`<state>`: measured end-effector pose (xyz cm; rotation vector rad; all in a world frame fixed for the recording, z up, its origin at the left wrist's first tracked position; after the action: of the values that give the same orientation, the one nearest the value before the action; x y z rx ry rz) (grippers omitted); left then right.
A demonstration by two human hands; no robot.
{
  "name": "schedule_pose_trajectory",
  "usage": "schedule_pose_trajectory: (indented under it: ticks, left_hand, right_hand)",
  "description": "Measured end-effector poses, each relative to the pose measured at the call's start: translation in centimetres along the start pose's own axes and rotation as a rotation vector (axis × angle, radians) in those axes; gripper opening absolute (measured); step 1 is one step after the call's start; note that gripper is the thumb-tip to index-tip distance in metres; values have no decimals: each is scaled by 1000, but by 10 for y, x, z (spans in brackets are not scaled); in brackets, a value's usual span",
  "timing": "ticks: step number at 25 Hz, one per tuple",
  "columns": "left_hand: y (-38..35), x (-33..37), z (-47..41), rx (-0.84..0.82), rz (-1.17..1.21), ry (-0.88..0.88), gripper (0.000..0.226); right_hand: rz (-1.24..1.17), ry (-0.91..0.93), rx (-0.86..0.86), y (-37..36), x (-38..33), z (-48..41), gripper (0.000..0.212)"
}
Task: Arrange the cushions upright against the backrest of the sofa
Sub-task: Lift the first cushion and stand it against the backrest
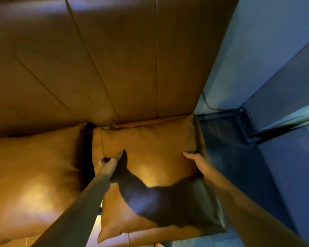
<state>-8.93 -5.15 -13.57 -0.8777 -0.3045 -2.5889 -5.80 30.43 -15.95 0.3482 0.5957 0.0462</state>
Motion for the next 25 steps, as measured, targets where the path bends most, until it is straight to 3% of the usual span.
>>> schedule_pose_trajectory:
  ticks: [3, 7, 11, 13, 18, 25]
  left_hand:
    - [-6, 14, 6, -5, 71, -25, 42]
    - [-17, 72, 20, 66, 84, -282, 67]
    - [-40, 128, 39, -7, 170, -373, 73]
    - [-51, 150, 43, -80, 184, -384, 79]
    - [-65, 176, 39, -242, 172, -390, 102]
    - [-66, 182, 36, -187, 264, -348, 92]
  right_hand:
    - [51, 45, 32, 5, -14, 11, 77]
    - [-123, 224, 86, 28, -74, 28, 55]
    - [-190, 397, 124, 60, -144, 37, 74]
    - [-223, 403, 98, 71, -167, 34, 85]
    - [-315, 402, 45, 78, -190, 29, 89]
    - [-360, 401, -19, 75, -201, 35, 87]
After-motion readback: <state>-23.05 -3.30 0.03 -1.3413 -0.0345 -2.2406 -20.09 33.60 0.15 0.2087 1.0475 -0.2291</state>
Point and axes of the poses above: each hand's wrist, its own z-axis away from the middle knuckle, its own y-axis out of the back of the hand, x = y × z, the point moved 8 cm from there along -z, towards the middle knuckle, and after that the axes turned 13 degrees about z, right-handed, at the moved point
